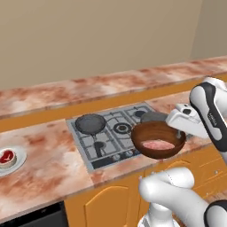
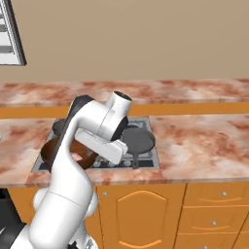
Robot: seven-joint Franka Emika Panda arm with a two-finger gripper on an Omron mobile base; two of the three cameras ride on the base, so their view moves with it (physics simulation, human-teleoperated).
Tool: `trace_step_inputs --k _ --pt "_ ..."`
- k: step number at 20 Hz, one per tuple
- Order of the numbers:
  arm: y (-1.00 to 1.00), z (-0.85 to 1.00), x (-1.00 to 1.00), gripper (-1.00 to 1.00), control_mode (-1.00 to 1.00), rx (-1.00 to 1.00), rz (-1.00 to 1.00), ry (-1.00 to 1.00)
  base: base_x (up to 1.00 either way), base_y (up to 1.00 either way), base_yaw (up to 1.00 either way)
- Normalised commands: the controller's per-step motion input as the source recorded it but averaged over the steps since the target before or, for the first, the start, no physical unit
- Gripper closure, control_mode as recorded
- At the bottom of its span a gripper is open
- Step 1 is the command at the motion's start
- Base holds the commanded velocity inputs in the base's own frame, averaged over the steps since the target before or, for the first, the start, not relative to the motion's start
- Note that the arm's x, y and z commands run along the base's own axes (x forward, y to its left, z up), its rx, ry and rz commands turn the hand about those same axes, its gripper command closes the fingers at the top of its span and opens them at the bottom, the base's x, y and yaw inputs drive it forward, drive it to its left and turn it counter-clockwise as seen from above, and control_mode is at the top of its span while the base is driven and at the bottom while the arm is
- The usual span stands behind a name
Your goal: Place one of the steaks on the plate and the other in the bowl. Then place the bowl in the fridge.
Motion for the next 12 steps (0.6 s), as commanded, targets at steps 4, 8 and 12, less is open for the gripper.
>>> trace_step_inputs --k 4,8,12 --pt "0.0 0.0 0.0 1.0 1.0 0.0 0.0 0.0 0.09 -1.0 0.0" --pt "0.0 0.0 0.0 1.0 1.0 0.0 0.0 0.0 0.03 -1.0 0.0" --pt "0.0 0.0 0.0 1.0 1.0 0.0 0.0 0.0 0.0 -1.0 0.0"
